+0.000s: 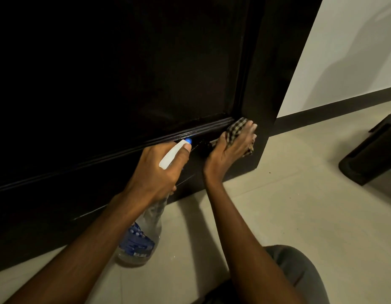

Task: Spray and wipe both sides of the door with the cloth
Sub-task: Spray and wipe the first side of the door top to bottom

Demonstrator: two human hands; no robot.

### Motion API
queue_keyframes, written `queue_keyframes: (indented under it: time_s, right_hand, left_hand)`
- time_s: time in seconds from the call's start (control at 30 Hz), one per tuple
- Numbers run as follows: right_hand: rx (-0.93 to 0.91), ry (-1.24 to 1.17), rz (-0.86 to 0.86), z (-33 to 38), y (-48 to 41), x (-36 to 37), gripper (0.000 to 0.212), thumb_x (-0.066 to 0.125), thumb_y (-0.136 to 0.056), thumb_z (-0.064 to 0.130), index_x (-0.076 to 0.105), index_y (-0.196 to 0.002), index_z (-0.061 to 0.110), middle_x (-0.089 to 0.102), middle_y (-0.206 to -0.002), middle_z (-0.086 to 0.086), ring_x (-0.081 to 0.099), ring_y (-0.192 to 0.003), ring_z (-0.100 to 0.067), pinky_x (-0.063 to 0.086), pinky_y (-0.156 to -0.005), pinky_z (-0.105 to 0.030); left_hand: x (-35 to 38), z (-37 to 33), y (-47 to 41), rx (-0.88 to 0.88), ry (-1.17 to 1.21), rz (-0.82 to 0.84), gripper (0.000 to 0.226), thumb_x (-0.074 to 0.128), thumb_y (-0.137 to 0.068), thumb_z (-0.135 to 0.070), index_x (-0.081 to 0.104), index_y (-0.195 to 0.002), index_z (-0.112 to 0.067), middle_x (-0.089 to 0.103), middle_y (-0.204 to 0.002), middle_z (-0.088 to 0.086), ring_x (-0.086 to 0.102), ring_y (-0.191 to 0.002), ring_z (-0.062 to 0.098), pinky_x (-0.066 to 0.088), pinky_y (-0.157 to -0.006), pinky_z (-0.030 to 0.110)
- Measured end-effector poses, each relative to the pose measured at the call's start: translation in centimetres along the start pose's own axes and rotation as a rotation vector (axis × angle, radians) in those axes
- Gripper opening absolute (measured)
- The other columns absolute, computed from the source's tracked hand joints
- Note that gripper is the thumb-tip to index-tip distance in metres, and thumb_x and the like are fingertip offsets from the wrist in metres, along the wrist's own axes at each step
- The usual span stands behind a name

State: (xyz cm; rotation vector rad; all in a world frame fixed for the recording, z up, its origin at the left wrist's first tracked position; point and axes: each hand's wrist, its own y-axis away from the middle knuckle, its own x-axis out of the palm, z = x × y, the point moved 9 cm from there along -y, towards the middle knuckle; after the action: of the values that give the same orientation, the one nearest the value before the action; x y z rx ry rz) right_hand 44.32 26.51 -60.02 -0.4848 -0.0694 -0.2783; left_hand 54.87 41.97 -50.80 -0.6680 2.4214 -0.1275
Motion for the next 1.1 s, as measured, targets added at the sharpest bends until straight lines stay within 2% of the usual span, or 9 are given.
queue_keyframes:
  time_s: [0.2,0.47,0.67,0.77,0.83,0.9,0.97,1.03,1.1]
  right_hand:
    - [0.518,-0.087,-0.031,-6.6,1.1,-2.1,0.061,0.038,-0.107,0.035,0.011,-0.161,0.029,0.004,-0.171,0.001,-0.001,-0.156,-0.022,-0.001,-0.126,-0.051]
    - [0.579,-0.166,-0.014,-6.2,0.6,-2.4,0.061,0.036,-0.109,0.032,0.007,-0.162,0.034,0.005,-0.171,0.005,-0.003,-0.156,-0.018,0.002,-0.126,-0.050]
    - [0.265,-0.119,0.066,1.2,3.1,0.7,0.060,0.042,-0.109,0.032,0.011,-0.160,0.030,-0.002,-0.170,0.002,-0.007,-0.154,-0.010,-0.001,-0.115,-0.024]
    - [-0.071,0.003,0.118,4.2,6.9,2.8,0.062,0.044,-0.103,0.033,0.018,-0.159,0.024,0.010,-0.169,-0.006,-0.005,-0.155,-0.013,0.004,-0.125,-0.037]
    - [-0.124,0.070,0.129,2.2,9.6,3.2,0.064,0.046,-0.099,0.025,0.024,-0.158,0.012,0.017,-0.167,-0.012,0.002,-0.157,-0.020,0.007,-0.126,-0.045]
    - [0.074,0.083,0.050,-1.8,11.0,1.9,0.063,0.043,-0.100,0.028,0.026,-0.158,0.010,0.022,-0.166,-0.015,0.013,-0.156,-0.027,0.013,-0.126,-0.043]
    - [0.508,-0.015,-0.119,-6.1,11.7,-0.1,0.060,0.041,-0.104,0.030,0.024,-0.159,0.015,0.026,-0.165,-0.011,0.024,-0.151,-0.030,0.017,-0.118,-0.028]
    - [0.829,-0.103,-0.221,-7.8,12.0,-0.2,0.059,0.042,-0.108,0.029,0.018,-0.162,0.024,0.022,-0.167,-0.006,0.025,-0.150,-0.027,0.021,-0.114,-0.031]
    - [0.805,-0.123,-0.197,-5.7,10.7,0.8,0.062,0.044,-0.108,0.028,0.013,-0.162,0.026,0.013,-0.169,-0.004,0.013,-0.154,-0.025,0.016,-0.122,-0.041]
  left_hand:
    - [-0.3,2.0,1.6,-0.103,-0.072,-0.020,0.047,0.044,-0.100,-0.046,0.065,-0.081,-0.008,0.068,-0.075,0.019,0.059,-0.039,0.021,0.045,-0.037,0.022]
    - [0.6,3.1,1.8,-0.177,-0.066,0.031,0.047,0.045,-0.101,-0.045,0.065,-0.078,-0.010,0.067,-0.072,0.017,0.058,-0.036,0.016,0.044,-0.038,0.023]
    - [-1.5,3.5,2.4,-0.131,-0.049,-0.053,0.045,0.047,-0.100,-0.043,0.065,-0.075,-0.010,0.066,-0.069,0.017,0.058,-0.037,0.017,0.045,-0.037,0.025]
    - [-3.5,2.8,3.0,-0.073,0.005,-0.116,0.042,0.048,-0.103,-0.037,0.066,-0.078,-0.009,0.067,-0.065,0.012,0.059,-0.038,0.019,0.046,-0.039,0.025]
    - [-4.4,2.4,3.4,-0.049,0.006,-0.136,0.040,0.047,-0.103,-0.034,0.067,-0.080,-0.007,0.064,-0.055,0.000,0.060,-0.037,0.016,0.044,-0.040,0.021]
    - [-5.0,2.0,3.5,-0.031,0.001,-0.142,0.040,0.046,-0.104,-0.036,0.068,-0.083,-0.009,0.063,-0.052,-0.010,0.060,-0.036,0.015,0.046,-0.040,0.022]
    - [-5.4,1.8,3.4,-0.021,0.001,-0.150,0.040,0.045,-0.103,-0.038,0.069,-0.086,-0.011,0.063,-0.054,-0.011,0.060,-0.036,0.016,0.047,-0.041,0.023]
    - [-5.7,1.7,3.4,-0.021,0.004,-0.153,0.041,0.043,-0.101,-0.041,0.069,-0.088,-0.012,0.063,-0.055,-0.016,0.060,-0.038,0.014,0.047,-0.041,0.020]
    - [-6.2,1.6,3.4,-0.009,0.013,-0.166,0.045,0.041,-0.100,-0.048,0.069,-0.089,-0.013,0.064,-0.056,-0.012,0.061,-0.039,0.014,0.045,-0.041,0.017]
